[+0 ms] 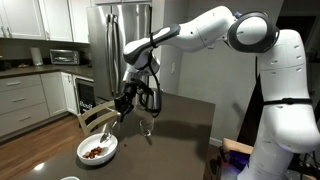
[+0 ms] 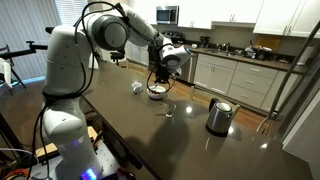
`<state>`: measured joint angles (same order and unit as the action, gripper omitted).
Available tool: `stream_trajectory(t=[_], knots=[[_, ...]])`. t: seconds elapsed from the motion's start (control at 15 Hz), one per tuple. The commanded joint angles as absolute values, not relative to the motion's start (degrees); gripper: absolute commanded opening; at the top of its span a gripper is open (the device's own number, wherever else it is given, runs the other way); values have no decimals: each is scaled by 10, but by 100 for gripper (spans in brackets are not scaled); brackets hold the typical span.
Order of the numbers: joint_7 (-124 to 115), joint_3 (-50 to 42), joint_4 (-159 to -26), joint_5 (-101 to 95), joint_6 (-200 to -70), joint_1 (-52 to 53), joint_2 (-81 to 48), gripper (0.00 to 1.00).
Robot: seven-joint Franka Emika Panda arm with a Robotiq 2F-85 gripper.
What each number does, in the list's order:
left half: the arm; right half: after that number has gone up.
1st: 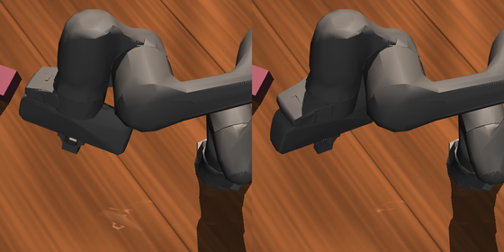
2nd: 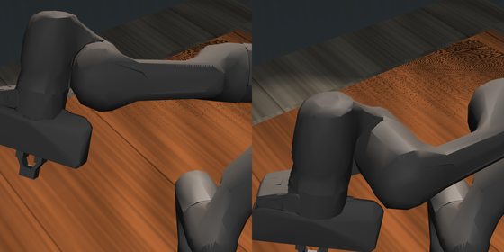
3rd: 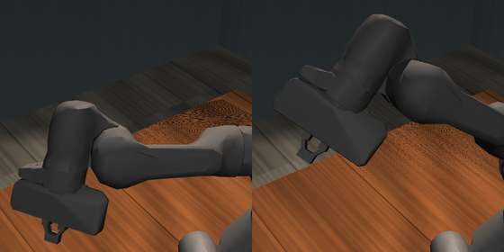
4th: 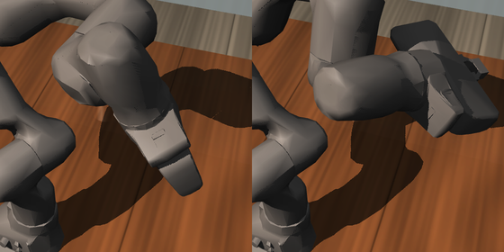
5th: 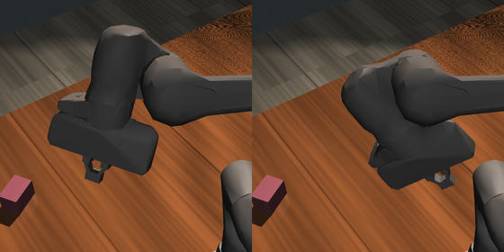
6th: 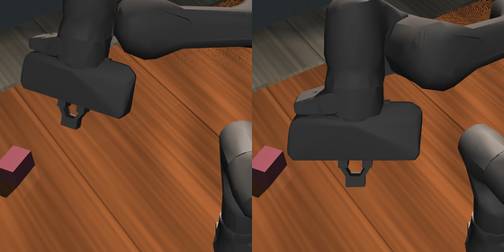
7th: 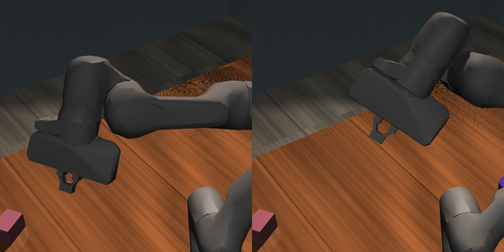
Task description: Use the spoon to scoop some of the contents from the white bowl into the glass cup on the right
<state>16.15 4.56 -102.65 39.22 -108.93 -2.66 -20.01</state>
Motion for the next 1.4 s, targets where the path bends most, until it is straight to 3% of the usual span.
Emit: stream_trajectory(t=[0.0,1.2,1.27,1.33], knots=[[189,59,-1009,419,-1094,-23,-238,5],[218,41,-970,432,-1123,-43,-342,6],[214,37,-967,426,-1120,-43,-342,15],[209,34,-966,420,-1118,-43,-340,32]])
